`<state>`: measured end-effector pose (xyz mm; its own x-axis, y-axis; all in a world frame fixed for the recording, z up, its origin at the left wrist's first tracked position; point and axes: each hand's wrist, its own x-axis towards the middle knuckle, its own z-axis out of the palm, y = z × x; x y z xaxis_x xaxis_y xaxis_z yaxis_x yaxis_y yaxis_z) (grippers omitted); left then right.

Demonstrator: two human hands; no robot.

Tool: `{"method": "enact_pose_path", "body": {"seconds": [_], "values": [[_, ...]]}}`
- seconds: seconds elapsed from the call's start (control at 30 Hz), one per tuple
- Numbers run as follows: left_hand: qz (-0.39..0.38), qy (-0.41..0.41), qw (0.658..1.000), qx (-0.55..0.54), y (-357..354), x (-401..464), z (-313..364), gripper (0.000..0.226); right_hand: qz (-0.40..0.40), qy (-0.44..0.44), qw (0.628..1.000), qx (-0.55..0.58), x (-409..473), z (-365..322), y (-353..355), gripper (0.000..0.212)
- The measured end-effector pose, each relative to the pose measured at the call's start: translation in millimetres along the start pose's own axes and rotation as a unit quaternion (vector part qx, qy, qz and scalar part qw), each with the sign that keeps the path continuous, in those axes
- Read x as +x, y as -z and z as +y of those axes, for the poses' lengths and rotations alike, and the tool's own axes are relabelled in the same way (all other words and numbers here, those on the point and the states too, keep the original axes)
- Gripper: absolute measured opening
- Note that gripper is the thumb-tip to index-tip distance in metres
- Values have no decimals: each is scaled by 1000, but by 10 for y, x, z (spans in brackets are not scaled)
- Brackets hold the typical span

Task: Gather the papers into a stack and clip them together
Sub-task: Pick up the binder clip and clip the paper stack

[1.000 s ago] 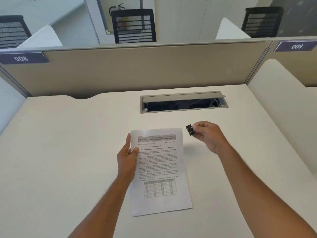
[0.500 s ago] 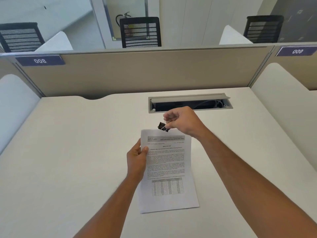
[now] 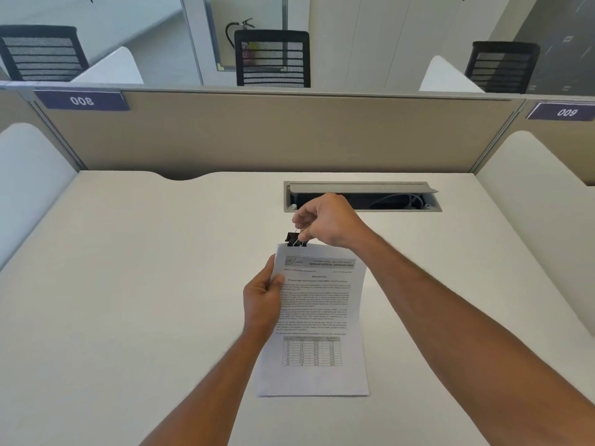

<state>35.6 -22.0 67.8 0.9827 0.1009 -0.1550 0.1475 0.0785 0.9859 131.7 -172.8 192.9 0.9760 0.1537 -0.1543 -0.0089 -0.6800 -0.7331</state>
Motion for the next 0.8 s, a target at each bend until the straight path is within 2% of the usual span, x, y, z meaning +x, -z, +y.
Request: {"method": "enact_pose_path", "body": {"seconds": [0.57, 0.8], "values": [[6, -12, 1000, -7, 19, 18, 29, 47, -33, 12, 998, -43, 21, -16, -84, 34], [5, -12, 1000, -5, 30, 10, 43, 47, -49, 13, 998, -27, 34, -5, -67, 35]]}}
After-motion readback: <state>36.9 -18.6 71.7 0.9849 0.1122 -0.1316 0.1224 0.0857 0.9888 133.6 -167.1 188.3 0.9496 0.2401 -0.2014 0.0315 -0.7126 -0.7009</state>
